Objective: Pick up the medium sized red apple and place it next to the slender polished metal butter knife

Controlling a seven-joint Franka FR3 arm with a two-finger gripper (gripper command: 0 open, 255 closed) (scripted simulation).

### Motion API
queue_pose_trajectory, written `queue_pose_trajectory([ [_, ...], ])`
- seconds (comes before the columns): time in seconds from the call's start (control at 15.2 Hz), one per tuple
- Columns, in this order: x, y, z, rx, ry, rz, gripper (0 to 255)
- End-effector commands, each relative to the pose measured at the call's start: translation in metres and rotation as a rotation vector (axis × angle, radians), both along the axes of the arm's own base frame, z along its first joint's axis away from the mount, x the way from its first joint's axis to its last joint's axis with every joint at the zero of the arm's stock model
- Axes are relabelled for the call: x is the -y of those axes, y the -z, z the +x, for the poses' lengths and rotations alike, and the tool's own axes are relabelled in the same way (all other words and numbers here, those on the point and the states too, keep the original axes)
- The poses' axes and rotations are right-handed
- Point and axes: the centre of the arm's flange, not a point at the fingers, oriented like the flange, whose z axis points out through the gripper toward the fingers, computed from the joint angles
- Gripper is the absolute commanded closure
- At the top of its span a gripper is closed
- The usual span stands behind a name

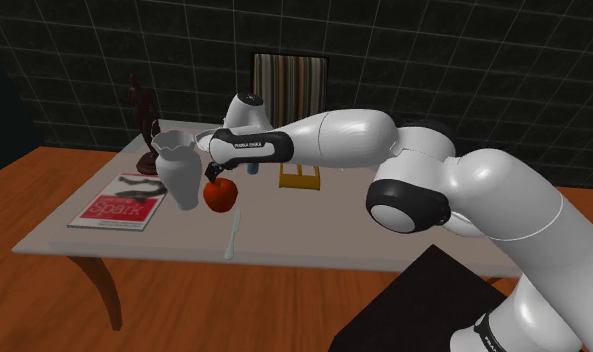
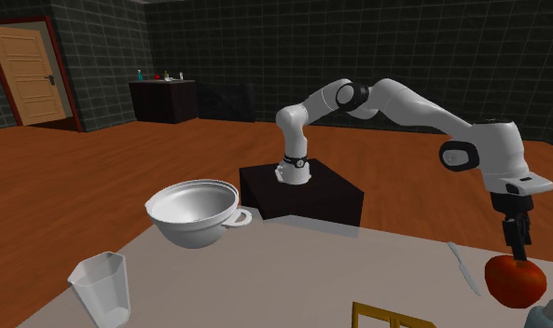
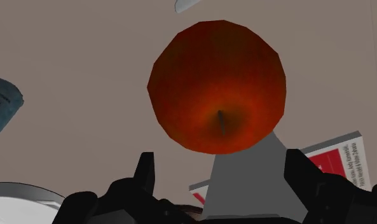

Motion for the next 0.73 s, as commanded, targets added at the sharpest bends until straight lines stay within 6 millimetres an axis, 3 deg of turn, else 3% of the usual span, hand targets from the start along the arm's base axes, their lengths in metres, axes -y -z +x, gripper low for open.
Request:
queue_pose_trajectory([
  [0.0, 0.003, -0.019, -0.009, 0.001, 0.000, 0.000, 0],
  [0.13, 0.006, -0.040, -0.018, 0.001, 0.000, 0.000, 0],
  [0.66, 0.006, -0.040, -0.018, 0.001, 0.000, 0.000, 0],
])
